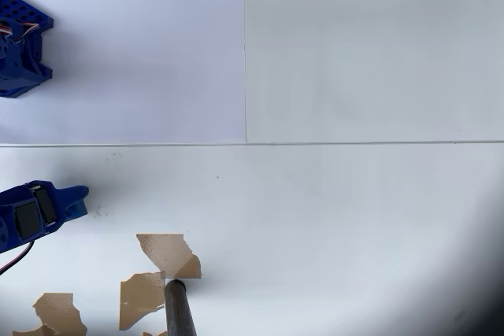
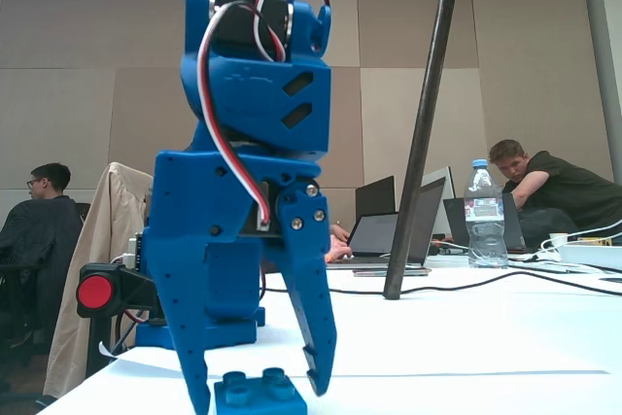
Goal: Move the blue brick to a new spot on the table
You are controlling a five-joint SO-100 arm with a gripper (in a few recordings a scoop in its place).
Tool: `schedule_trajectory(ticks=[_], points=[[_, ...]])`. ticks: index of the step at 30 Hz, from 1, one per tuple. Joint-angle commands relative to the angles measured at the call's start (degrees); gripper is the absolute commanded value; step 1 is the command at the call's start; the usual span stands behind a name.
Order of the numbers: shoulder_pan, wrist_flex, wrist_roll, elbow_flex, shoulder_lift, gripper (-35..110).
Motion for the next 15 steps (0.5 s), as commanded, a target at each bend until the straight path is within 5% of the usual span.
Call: schedule_trajectory(ticks=[1, 9, 15], points=[[0.7, 2.46, -1.76, -2.81, 5.1, 30], [-13.71, 19.51, 1.93, -6.06, 18.02, 29], [-39.81, 8.09, 12.57, 2.99, 24.43, 14]])
